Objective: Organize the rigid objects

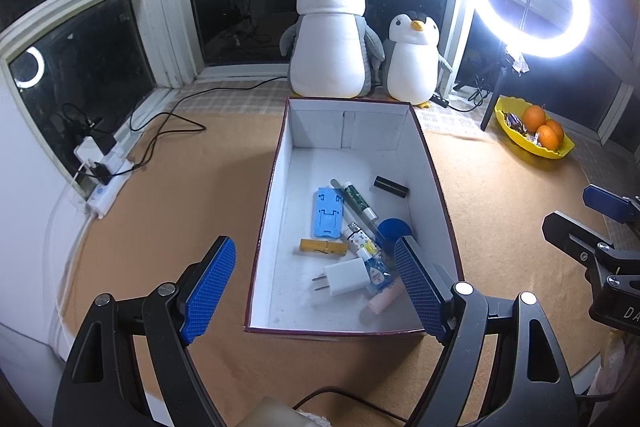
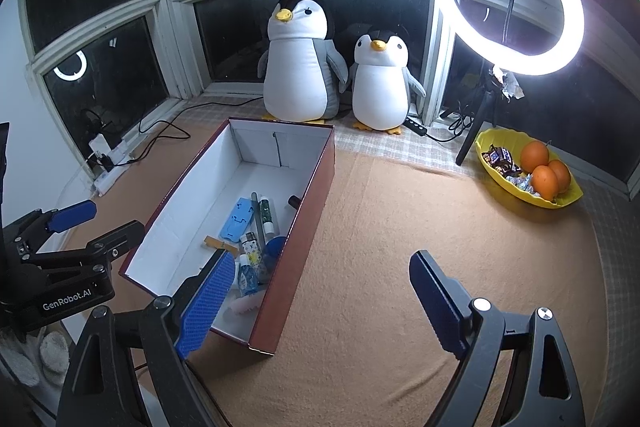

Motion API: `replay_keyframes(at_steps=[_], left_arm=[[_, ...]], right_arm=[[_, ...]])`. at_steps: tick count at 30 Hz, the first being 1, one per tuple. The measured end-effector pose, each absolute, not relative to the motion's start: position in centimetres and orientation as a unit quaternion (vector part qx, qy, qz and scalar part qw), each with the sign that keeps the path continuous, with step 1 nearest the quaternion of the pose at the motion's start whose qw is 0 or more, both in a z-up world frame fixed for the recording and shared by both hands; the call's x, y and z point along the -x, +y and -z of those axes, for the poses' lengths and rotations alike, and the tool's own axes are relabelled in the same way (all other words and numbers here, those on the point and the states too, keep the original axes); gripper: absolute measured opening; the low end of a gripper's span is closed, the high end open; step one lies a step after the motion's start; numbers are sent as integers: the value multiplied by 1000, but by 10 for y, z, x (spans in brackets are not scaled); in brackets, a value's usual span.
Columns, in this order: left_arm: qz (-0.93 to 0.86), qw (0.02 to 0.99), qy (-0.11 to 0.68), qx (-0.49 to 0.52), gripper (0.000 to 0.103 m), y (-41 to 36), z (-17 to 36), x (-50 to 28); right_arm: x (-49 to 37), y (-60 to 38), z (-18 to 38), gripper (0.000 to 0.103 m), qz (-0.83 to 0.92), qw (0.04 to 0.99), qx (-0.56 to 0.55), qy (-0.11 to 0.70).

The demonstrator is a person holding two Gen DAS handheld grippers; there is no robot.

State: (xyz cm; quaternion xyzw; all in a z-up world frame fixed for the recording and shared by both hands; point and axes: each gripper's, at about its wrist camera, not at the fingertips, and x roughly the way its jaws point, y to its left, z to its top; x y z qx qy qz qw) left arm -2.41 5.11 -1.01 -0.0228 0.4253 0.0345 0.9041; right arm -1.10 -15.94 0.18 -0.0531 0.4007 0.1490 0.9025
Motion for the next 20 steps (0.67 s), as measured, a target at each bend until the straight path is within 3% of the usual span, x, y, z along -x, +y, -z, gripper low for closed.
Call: replay_keyframes(at_steps=[20], left_arm=[[-38, 906, 421, 18, 82, 51, 12, 23]], right_arm=[[8, -161, 8, 87, -146, 898, 56, 411]])
